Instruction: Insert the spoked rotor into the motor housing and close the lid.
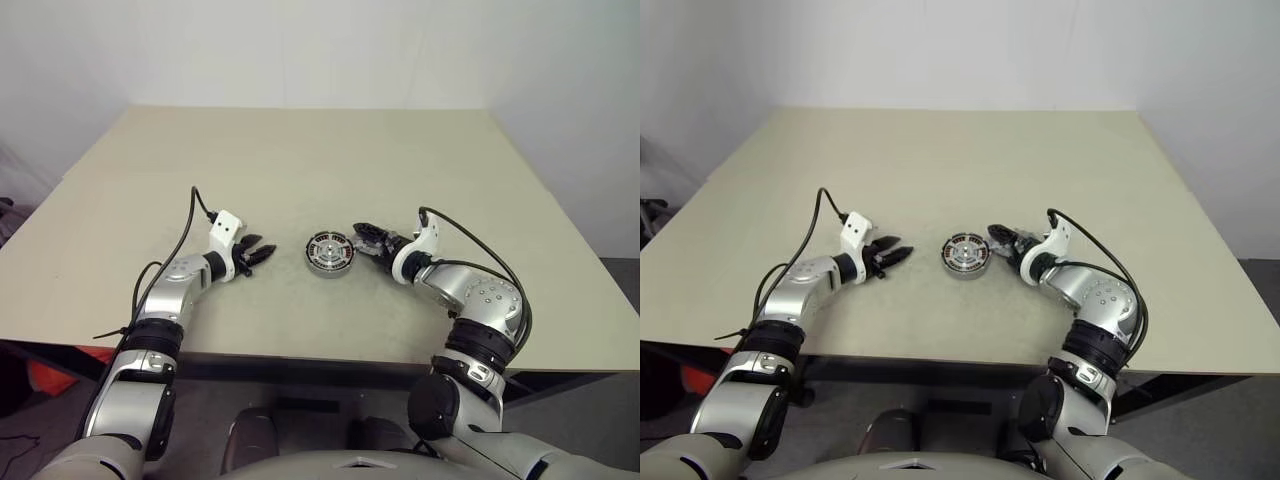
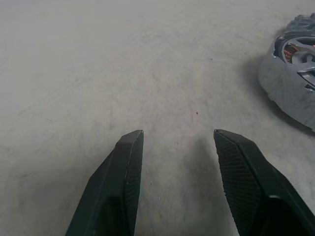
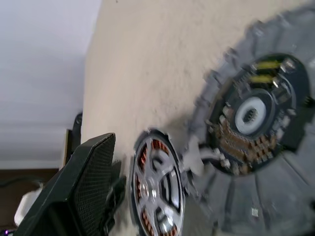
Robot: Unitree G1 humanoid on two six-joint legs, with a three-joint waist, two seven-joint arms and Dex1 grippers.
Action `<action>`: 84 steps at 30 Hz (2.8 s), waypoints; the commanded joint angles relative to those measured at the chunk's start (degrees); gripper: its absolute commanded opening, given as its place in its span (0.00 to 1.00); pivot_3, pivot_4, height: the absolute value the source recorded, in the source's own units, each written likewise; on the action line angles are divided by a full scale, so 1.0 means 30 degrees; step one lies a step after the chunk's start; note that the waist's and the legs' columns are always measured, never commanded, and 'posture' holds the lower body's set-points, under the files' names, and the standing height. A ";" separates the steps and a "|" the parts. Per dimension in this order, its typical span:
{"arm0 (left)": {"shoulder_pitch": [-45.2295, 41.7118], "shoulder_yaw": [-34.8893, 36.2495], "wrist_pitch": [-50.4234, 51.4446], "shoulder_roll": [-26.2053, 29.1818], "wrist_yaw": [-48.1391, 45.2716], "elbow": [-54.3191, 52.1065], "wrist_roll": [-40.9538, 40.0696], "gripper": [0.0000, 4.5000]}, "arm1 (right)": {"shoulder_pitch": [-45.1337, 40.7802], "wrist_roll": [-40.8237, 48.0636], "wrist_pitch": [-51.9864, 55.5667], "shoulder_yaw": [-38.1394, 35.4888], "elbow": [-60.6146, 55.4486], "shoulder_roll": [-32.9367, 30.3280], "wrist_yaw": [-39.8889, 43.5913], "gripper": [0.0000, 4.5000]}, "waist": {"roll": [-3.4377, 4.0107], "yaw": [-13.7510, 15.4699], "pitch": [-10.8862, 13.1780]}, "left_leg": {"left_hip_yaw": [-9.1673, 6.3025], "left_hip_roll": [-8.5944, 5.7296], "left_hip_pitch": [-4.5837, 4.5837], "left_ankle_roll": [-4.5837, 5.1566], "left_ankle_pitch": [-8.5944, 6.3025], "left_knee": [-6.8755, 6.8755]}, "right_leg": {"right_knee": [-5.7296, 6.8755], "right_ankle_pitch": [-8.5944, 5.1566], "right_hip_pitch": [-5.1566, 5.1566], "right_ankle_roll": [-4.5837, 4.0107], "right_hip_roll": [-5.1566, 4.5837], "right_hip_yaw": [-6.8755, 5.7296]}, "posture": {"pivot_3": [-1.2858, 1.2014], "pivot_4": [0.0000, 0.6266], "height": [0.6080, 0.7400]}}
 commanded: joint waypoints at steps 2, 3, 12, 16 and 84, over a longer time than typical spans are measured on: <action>-0.0083 0.0136 -0.0039 0.0129 -0.0011 -0.0753 -0.0118 0.54 | -0.0624 0.0611 -0.1992 0.1044 0.0561 -0.0303 0.1066 0.94 | 0.0000 -0.0002 0.0000 | 0.0001 0.0000 0.0012 -0.0014 0.0009 0.0006 | 0.0003 -0.0004 0.0012 -0.0003 -0.0002 0.0000 | 0.52 0.00 1.00; -0.0100 0.0137 -0.0041 0.0139 -0.0019 -0.0727 -0.0114 0.54 | -0.0647 0.0670 -0.2312 0.1316 0.0602 -0.0398 0.1346 0.94 | 0.0000 -0.0002 0.0000 | 0.0001 0.0001 0.0014 -0.0026 0.0016 0.0009 | 0.0006 -0.0004 0.0012 -0.0001 -0.0003 0.0001 | 0.52 0.00 1.00; -0.0016 -0.0041 -0.0070 0.0060 -0.0003 -0.0810 -0.0048 0.54 | 0.0058 0.2189 -0.3050 0.5095 -0.2619 -0.0722 0.4628 0.94 | -0.0002 0.0001 0.0000 | -0.0004 0.0009 0.0018 -0.0042 0.0027 0.0010 | 0.0020 0.0004 0.0014 -0.0003 0.0007 -0.0007 | 0.52 0.00 1.00; -0.0095 -0.0060 -0.0127 0.0071 0.0045 -0.0704 -0.0032 0.54 | 0.0154 0.2203 -0.3127 0.6037 -0.2983 -0.0869 0.4490 0.94 | -0.0003 0.0018 0.0000 | -0.0005 0.0002 0.0012 -0.0037 0.0024 0.0011 | 0.0012 0.0004 0.0021 -0.0004 -0.0001 -0.0006 | 0.52 0.00 1.00; -0.0147 0.0251 -0.0370 -0.0149 0.0368 -0.0294 -0.0156 0.54 | 0.1786 -0.8268 -1.4274 1.5479 -0.4527 -0.6244 1.0062 0.94 | -0.0018 -0.0035 0.0001 | -0.0013 0.0023 -0.0020 0.0171 -0.0100 0.0305 | 0.0042 0.0016 0.0095 0.0000 0.0001 -0.0007 | 0.52 0.00 1.00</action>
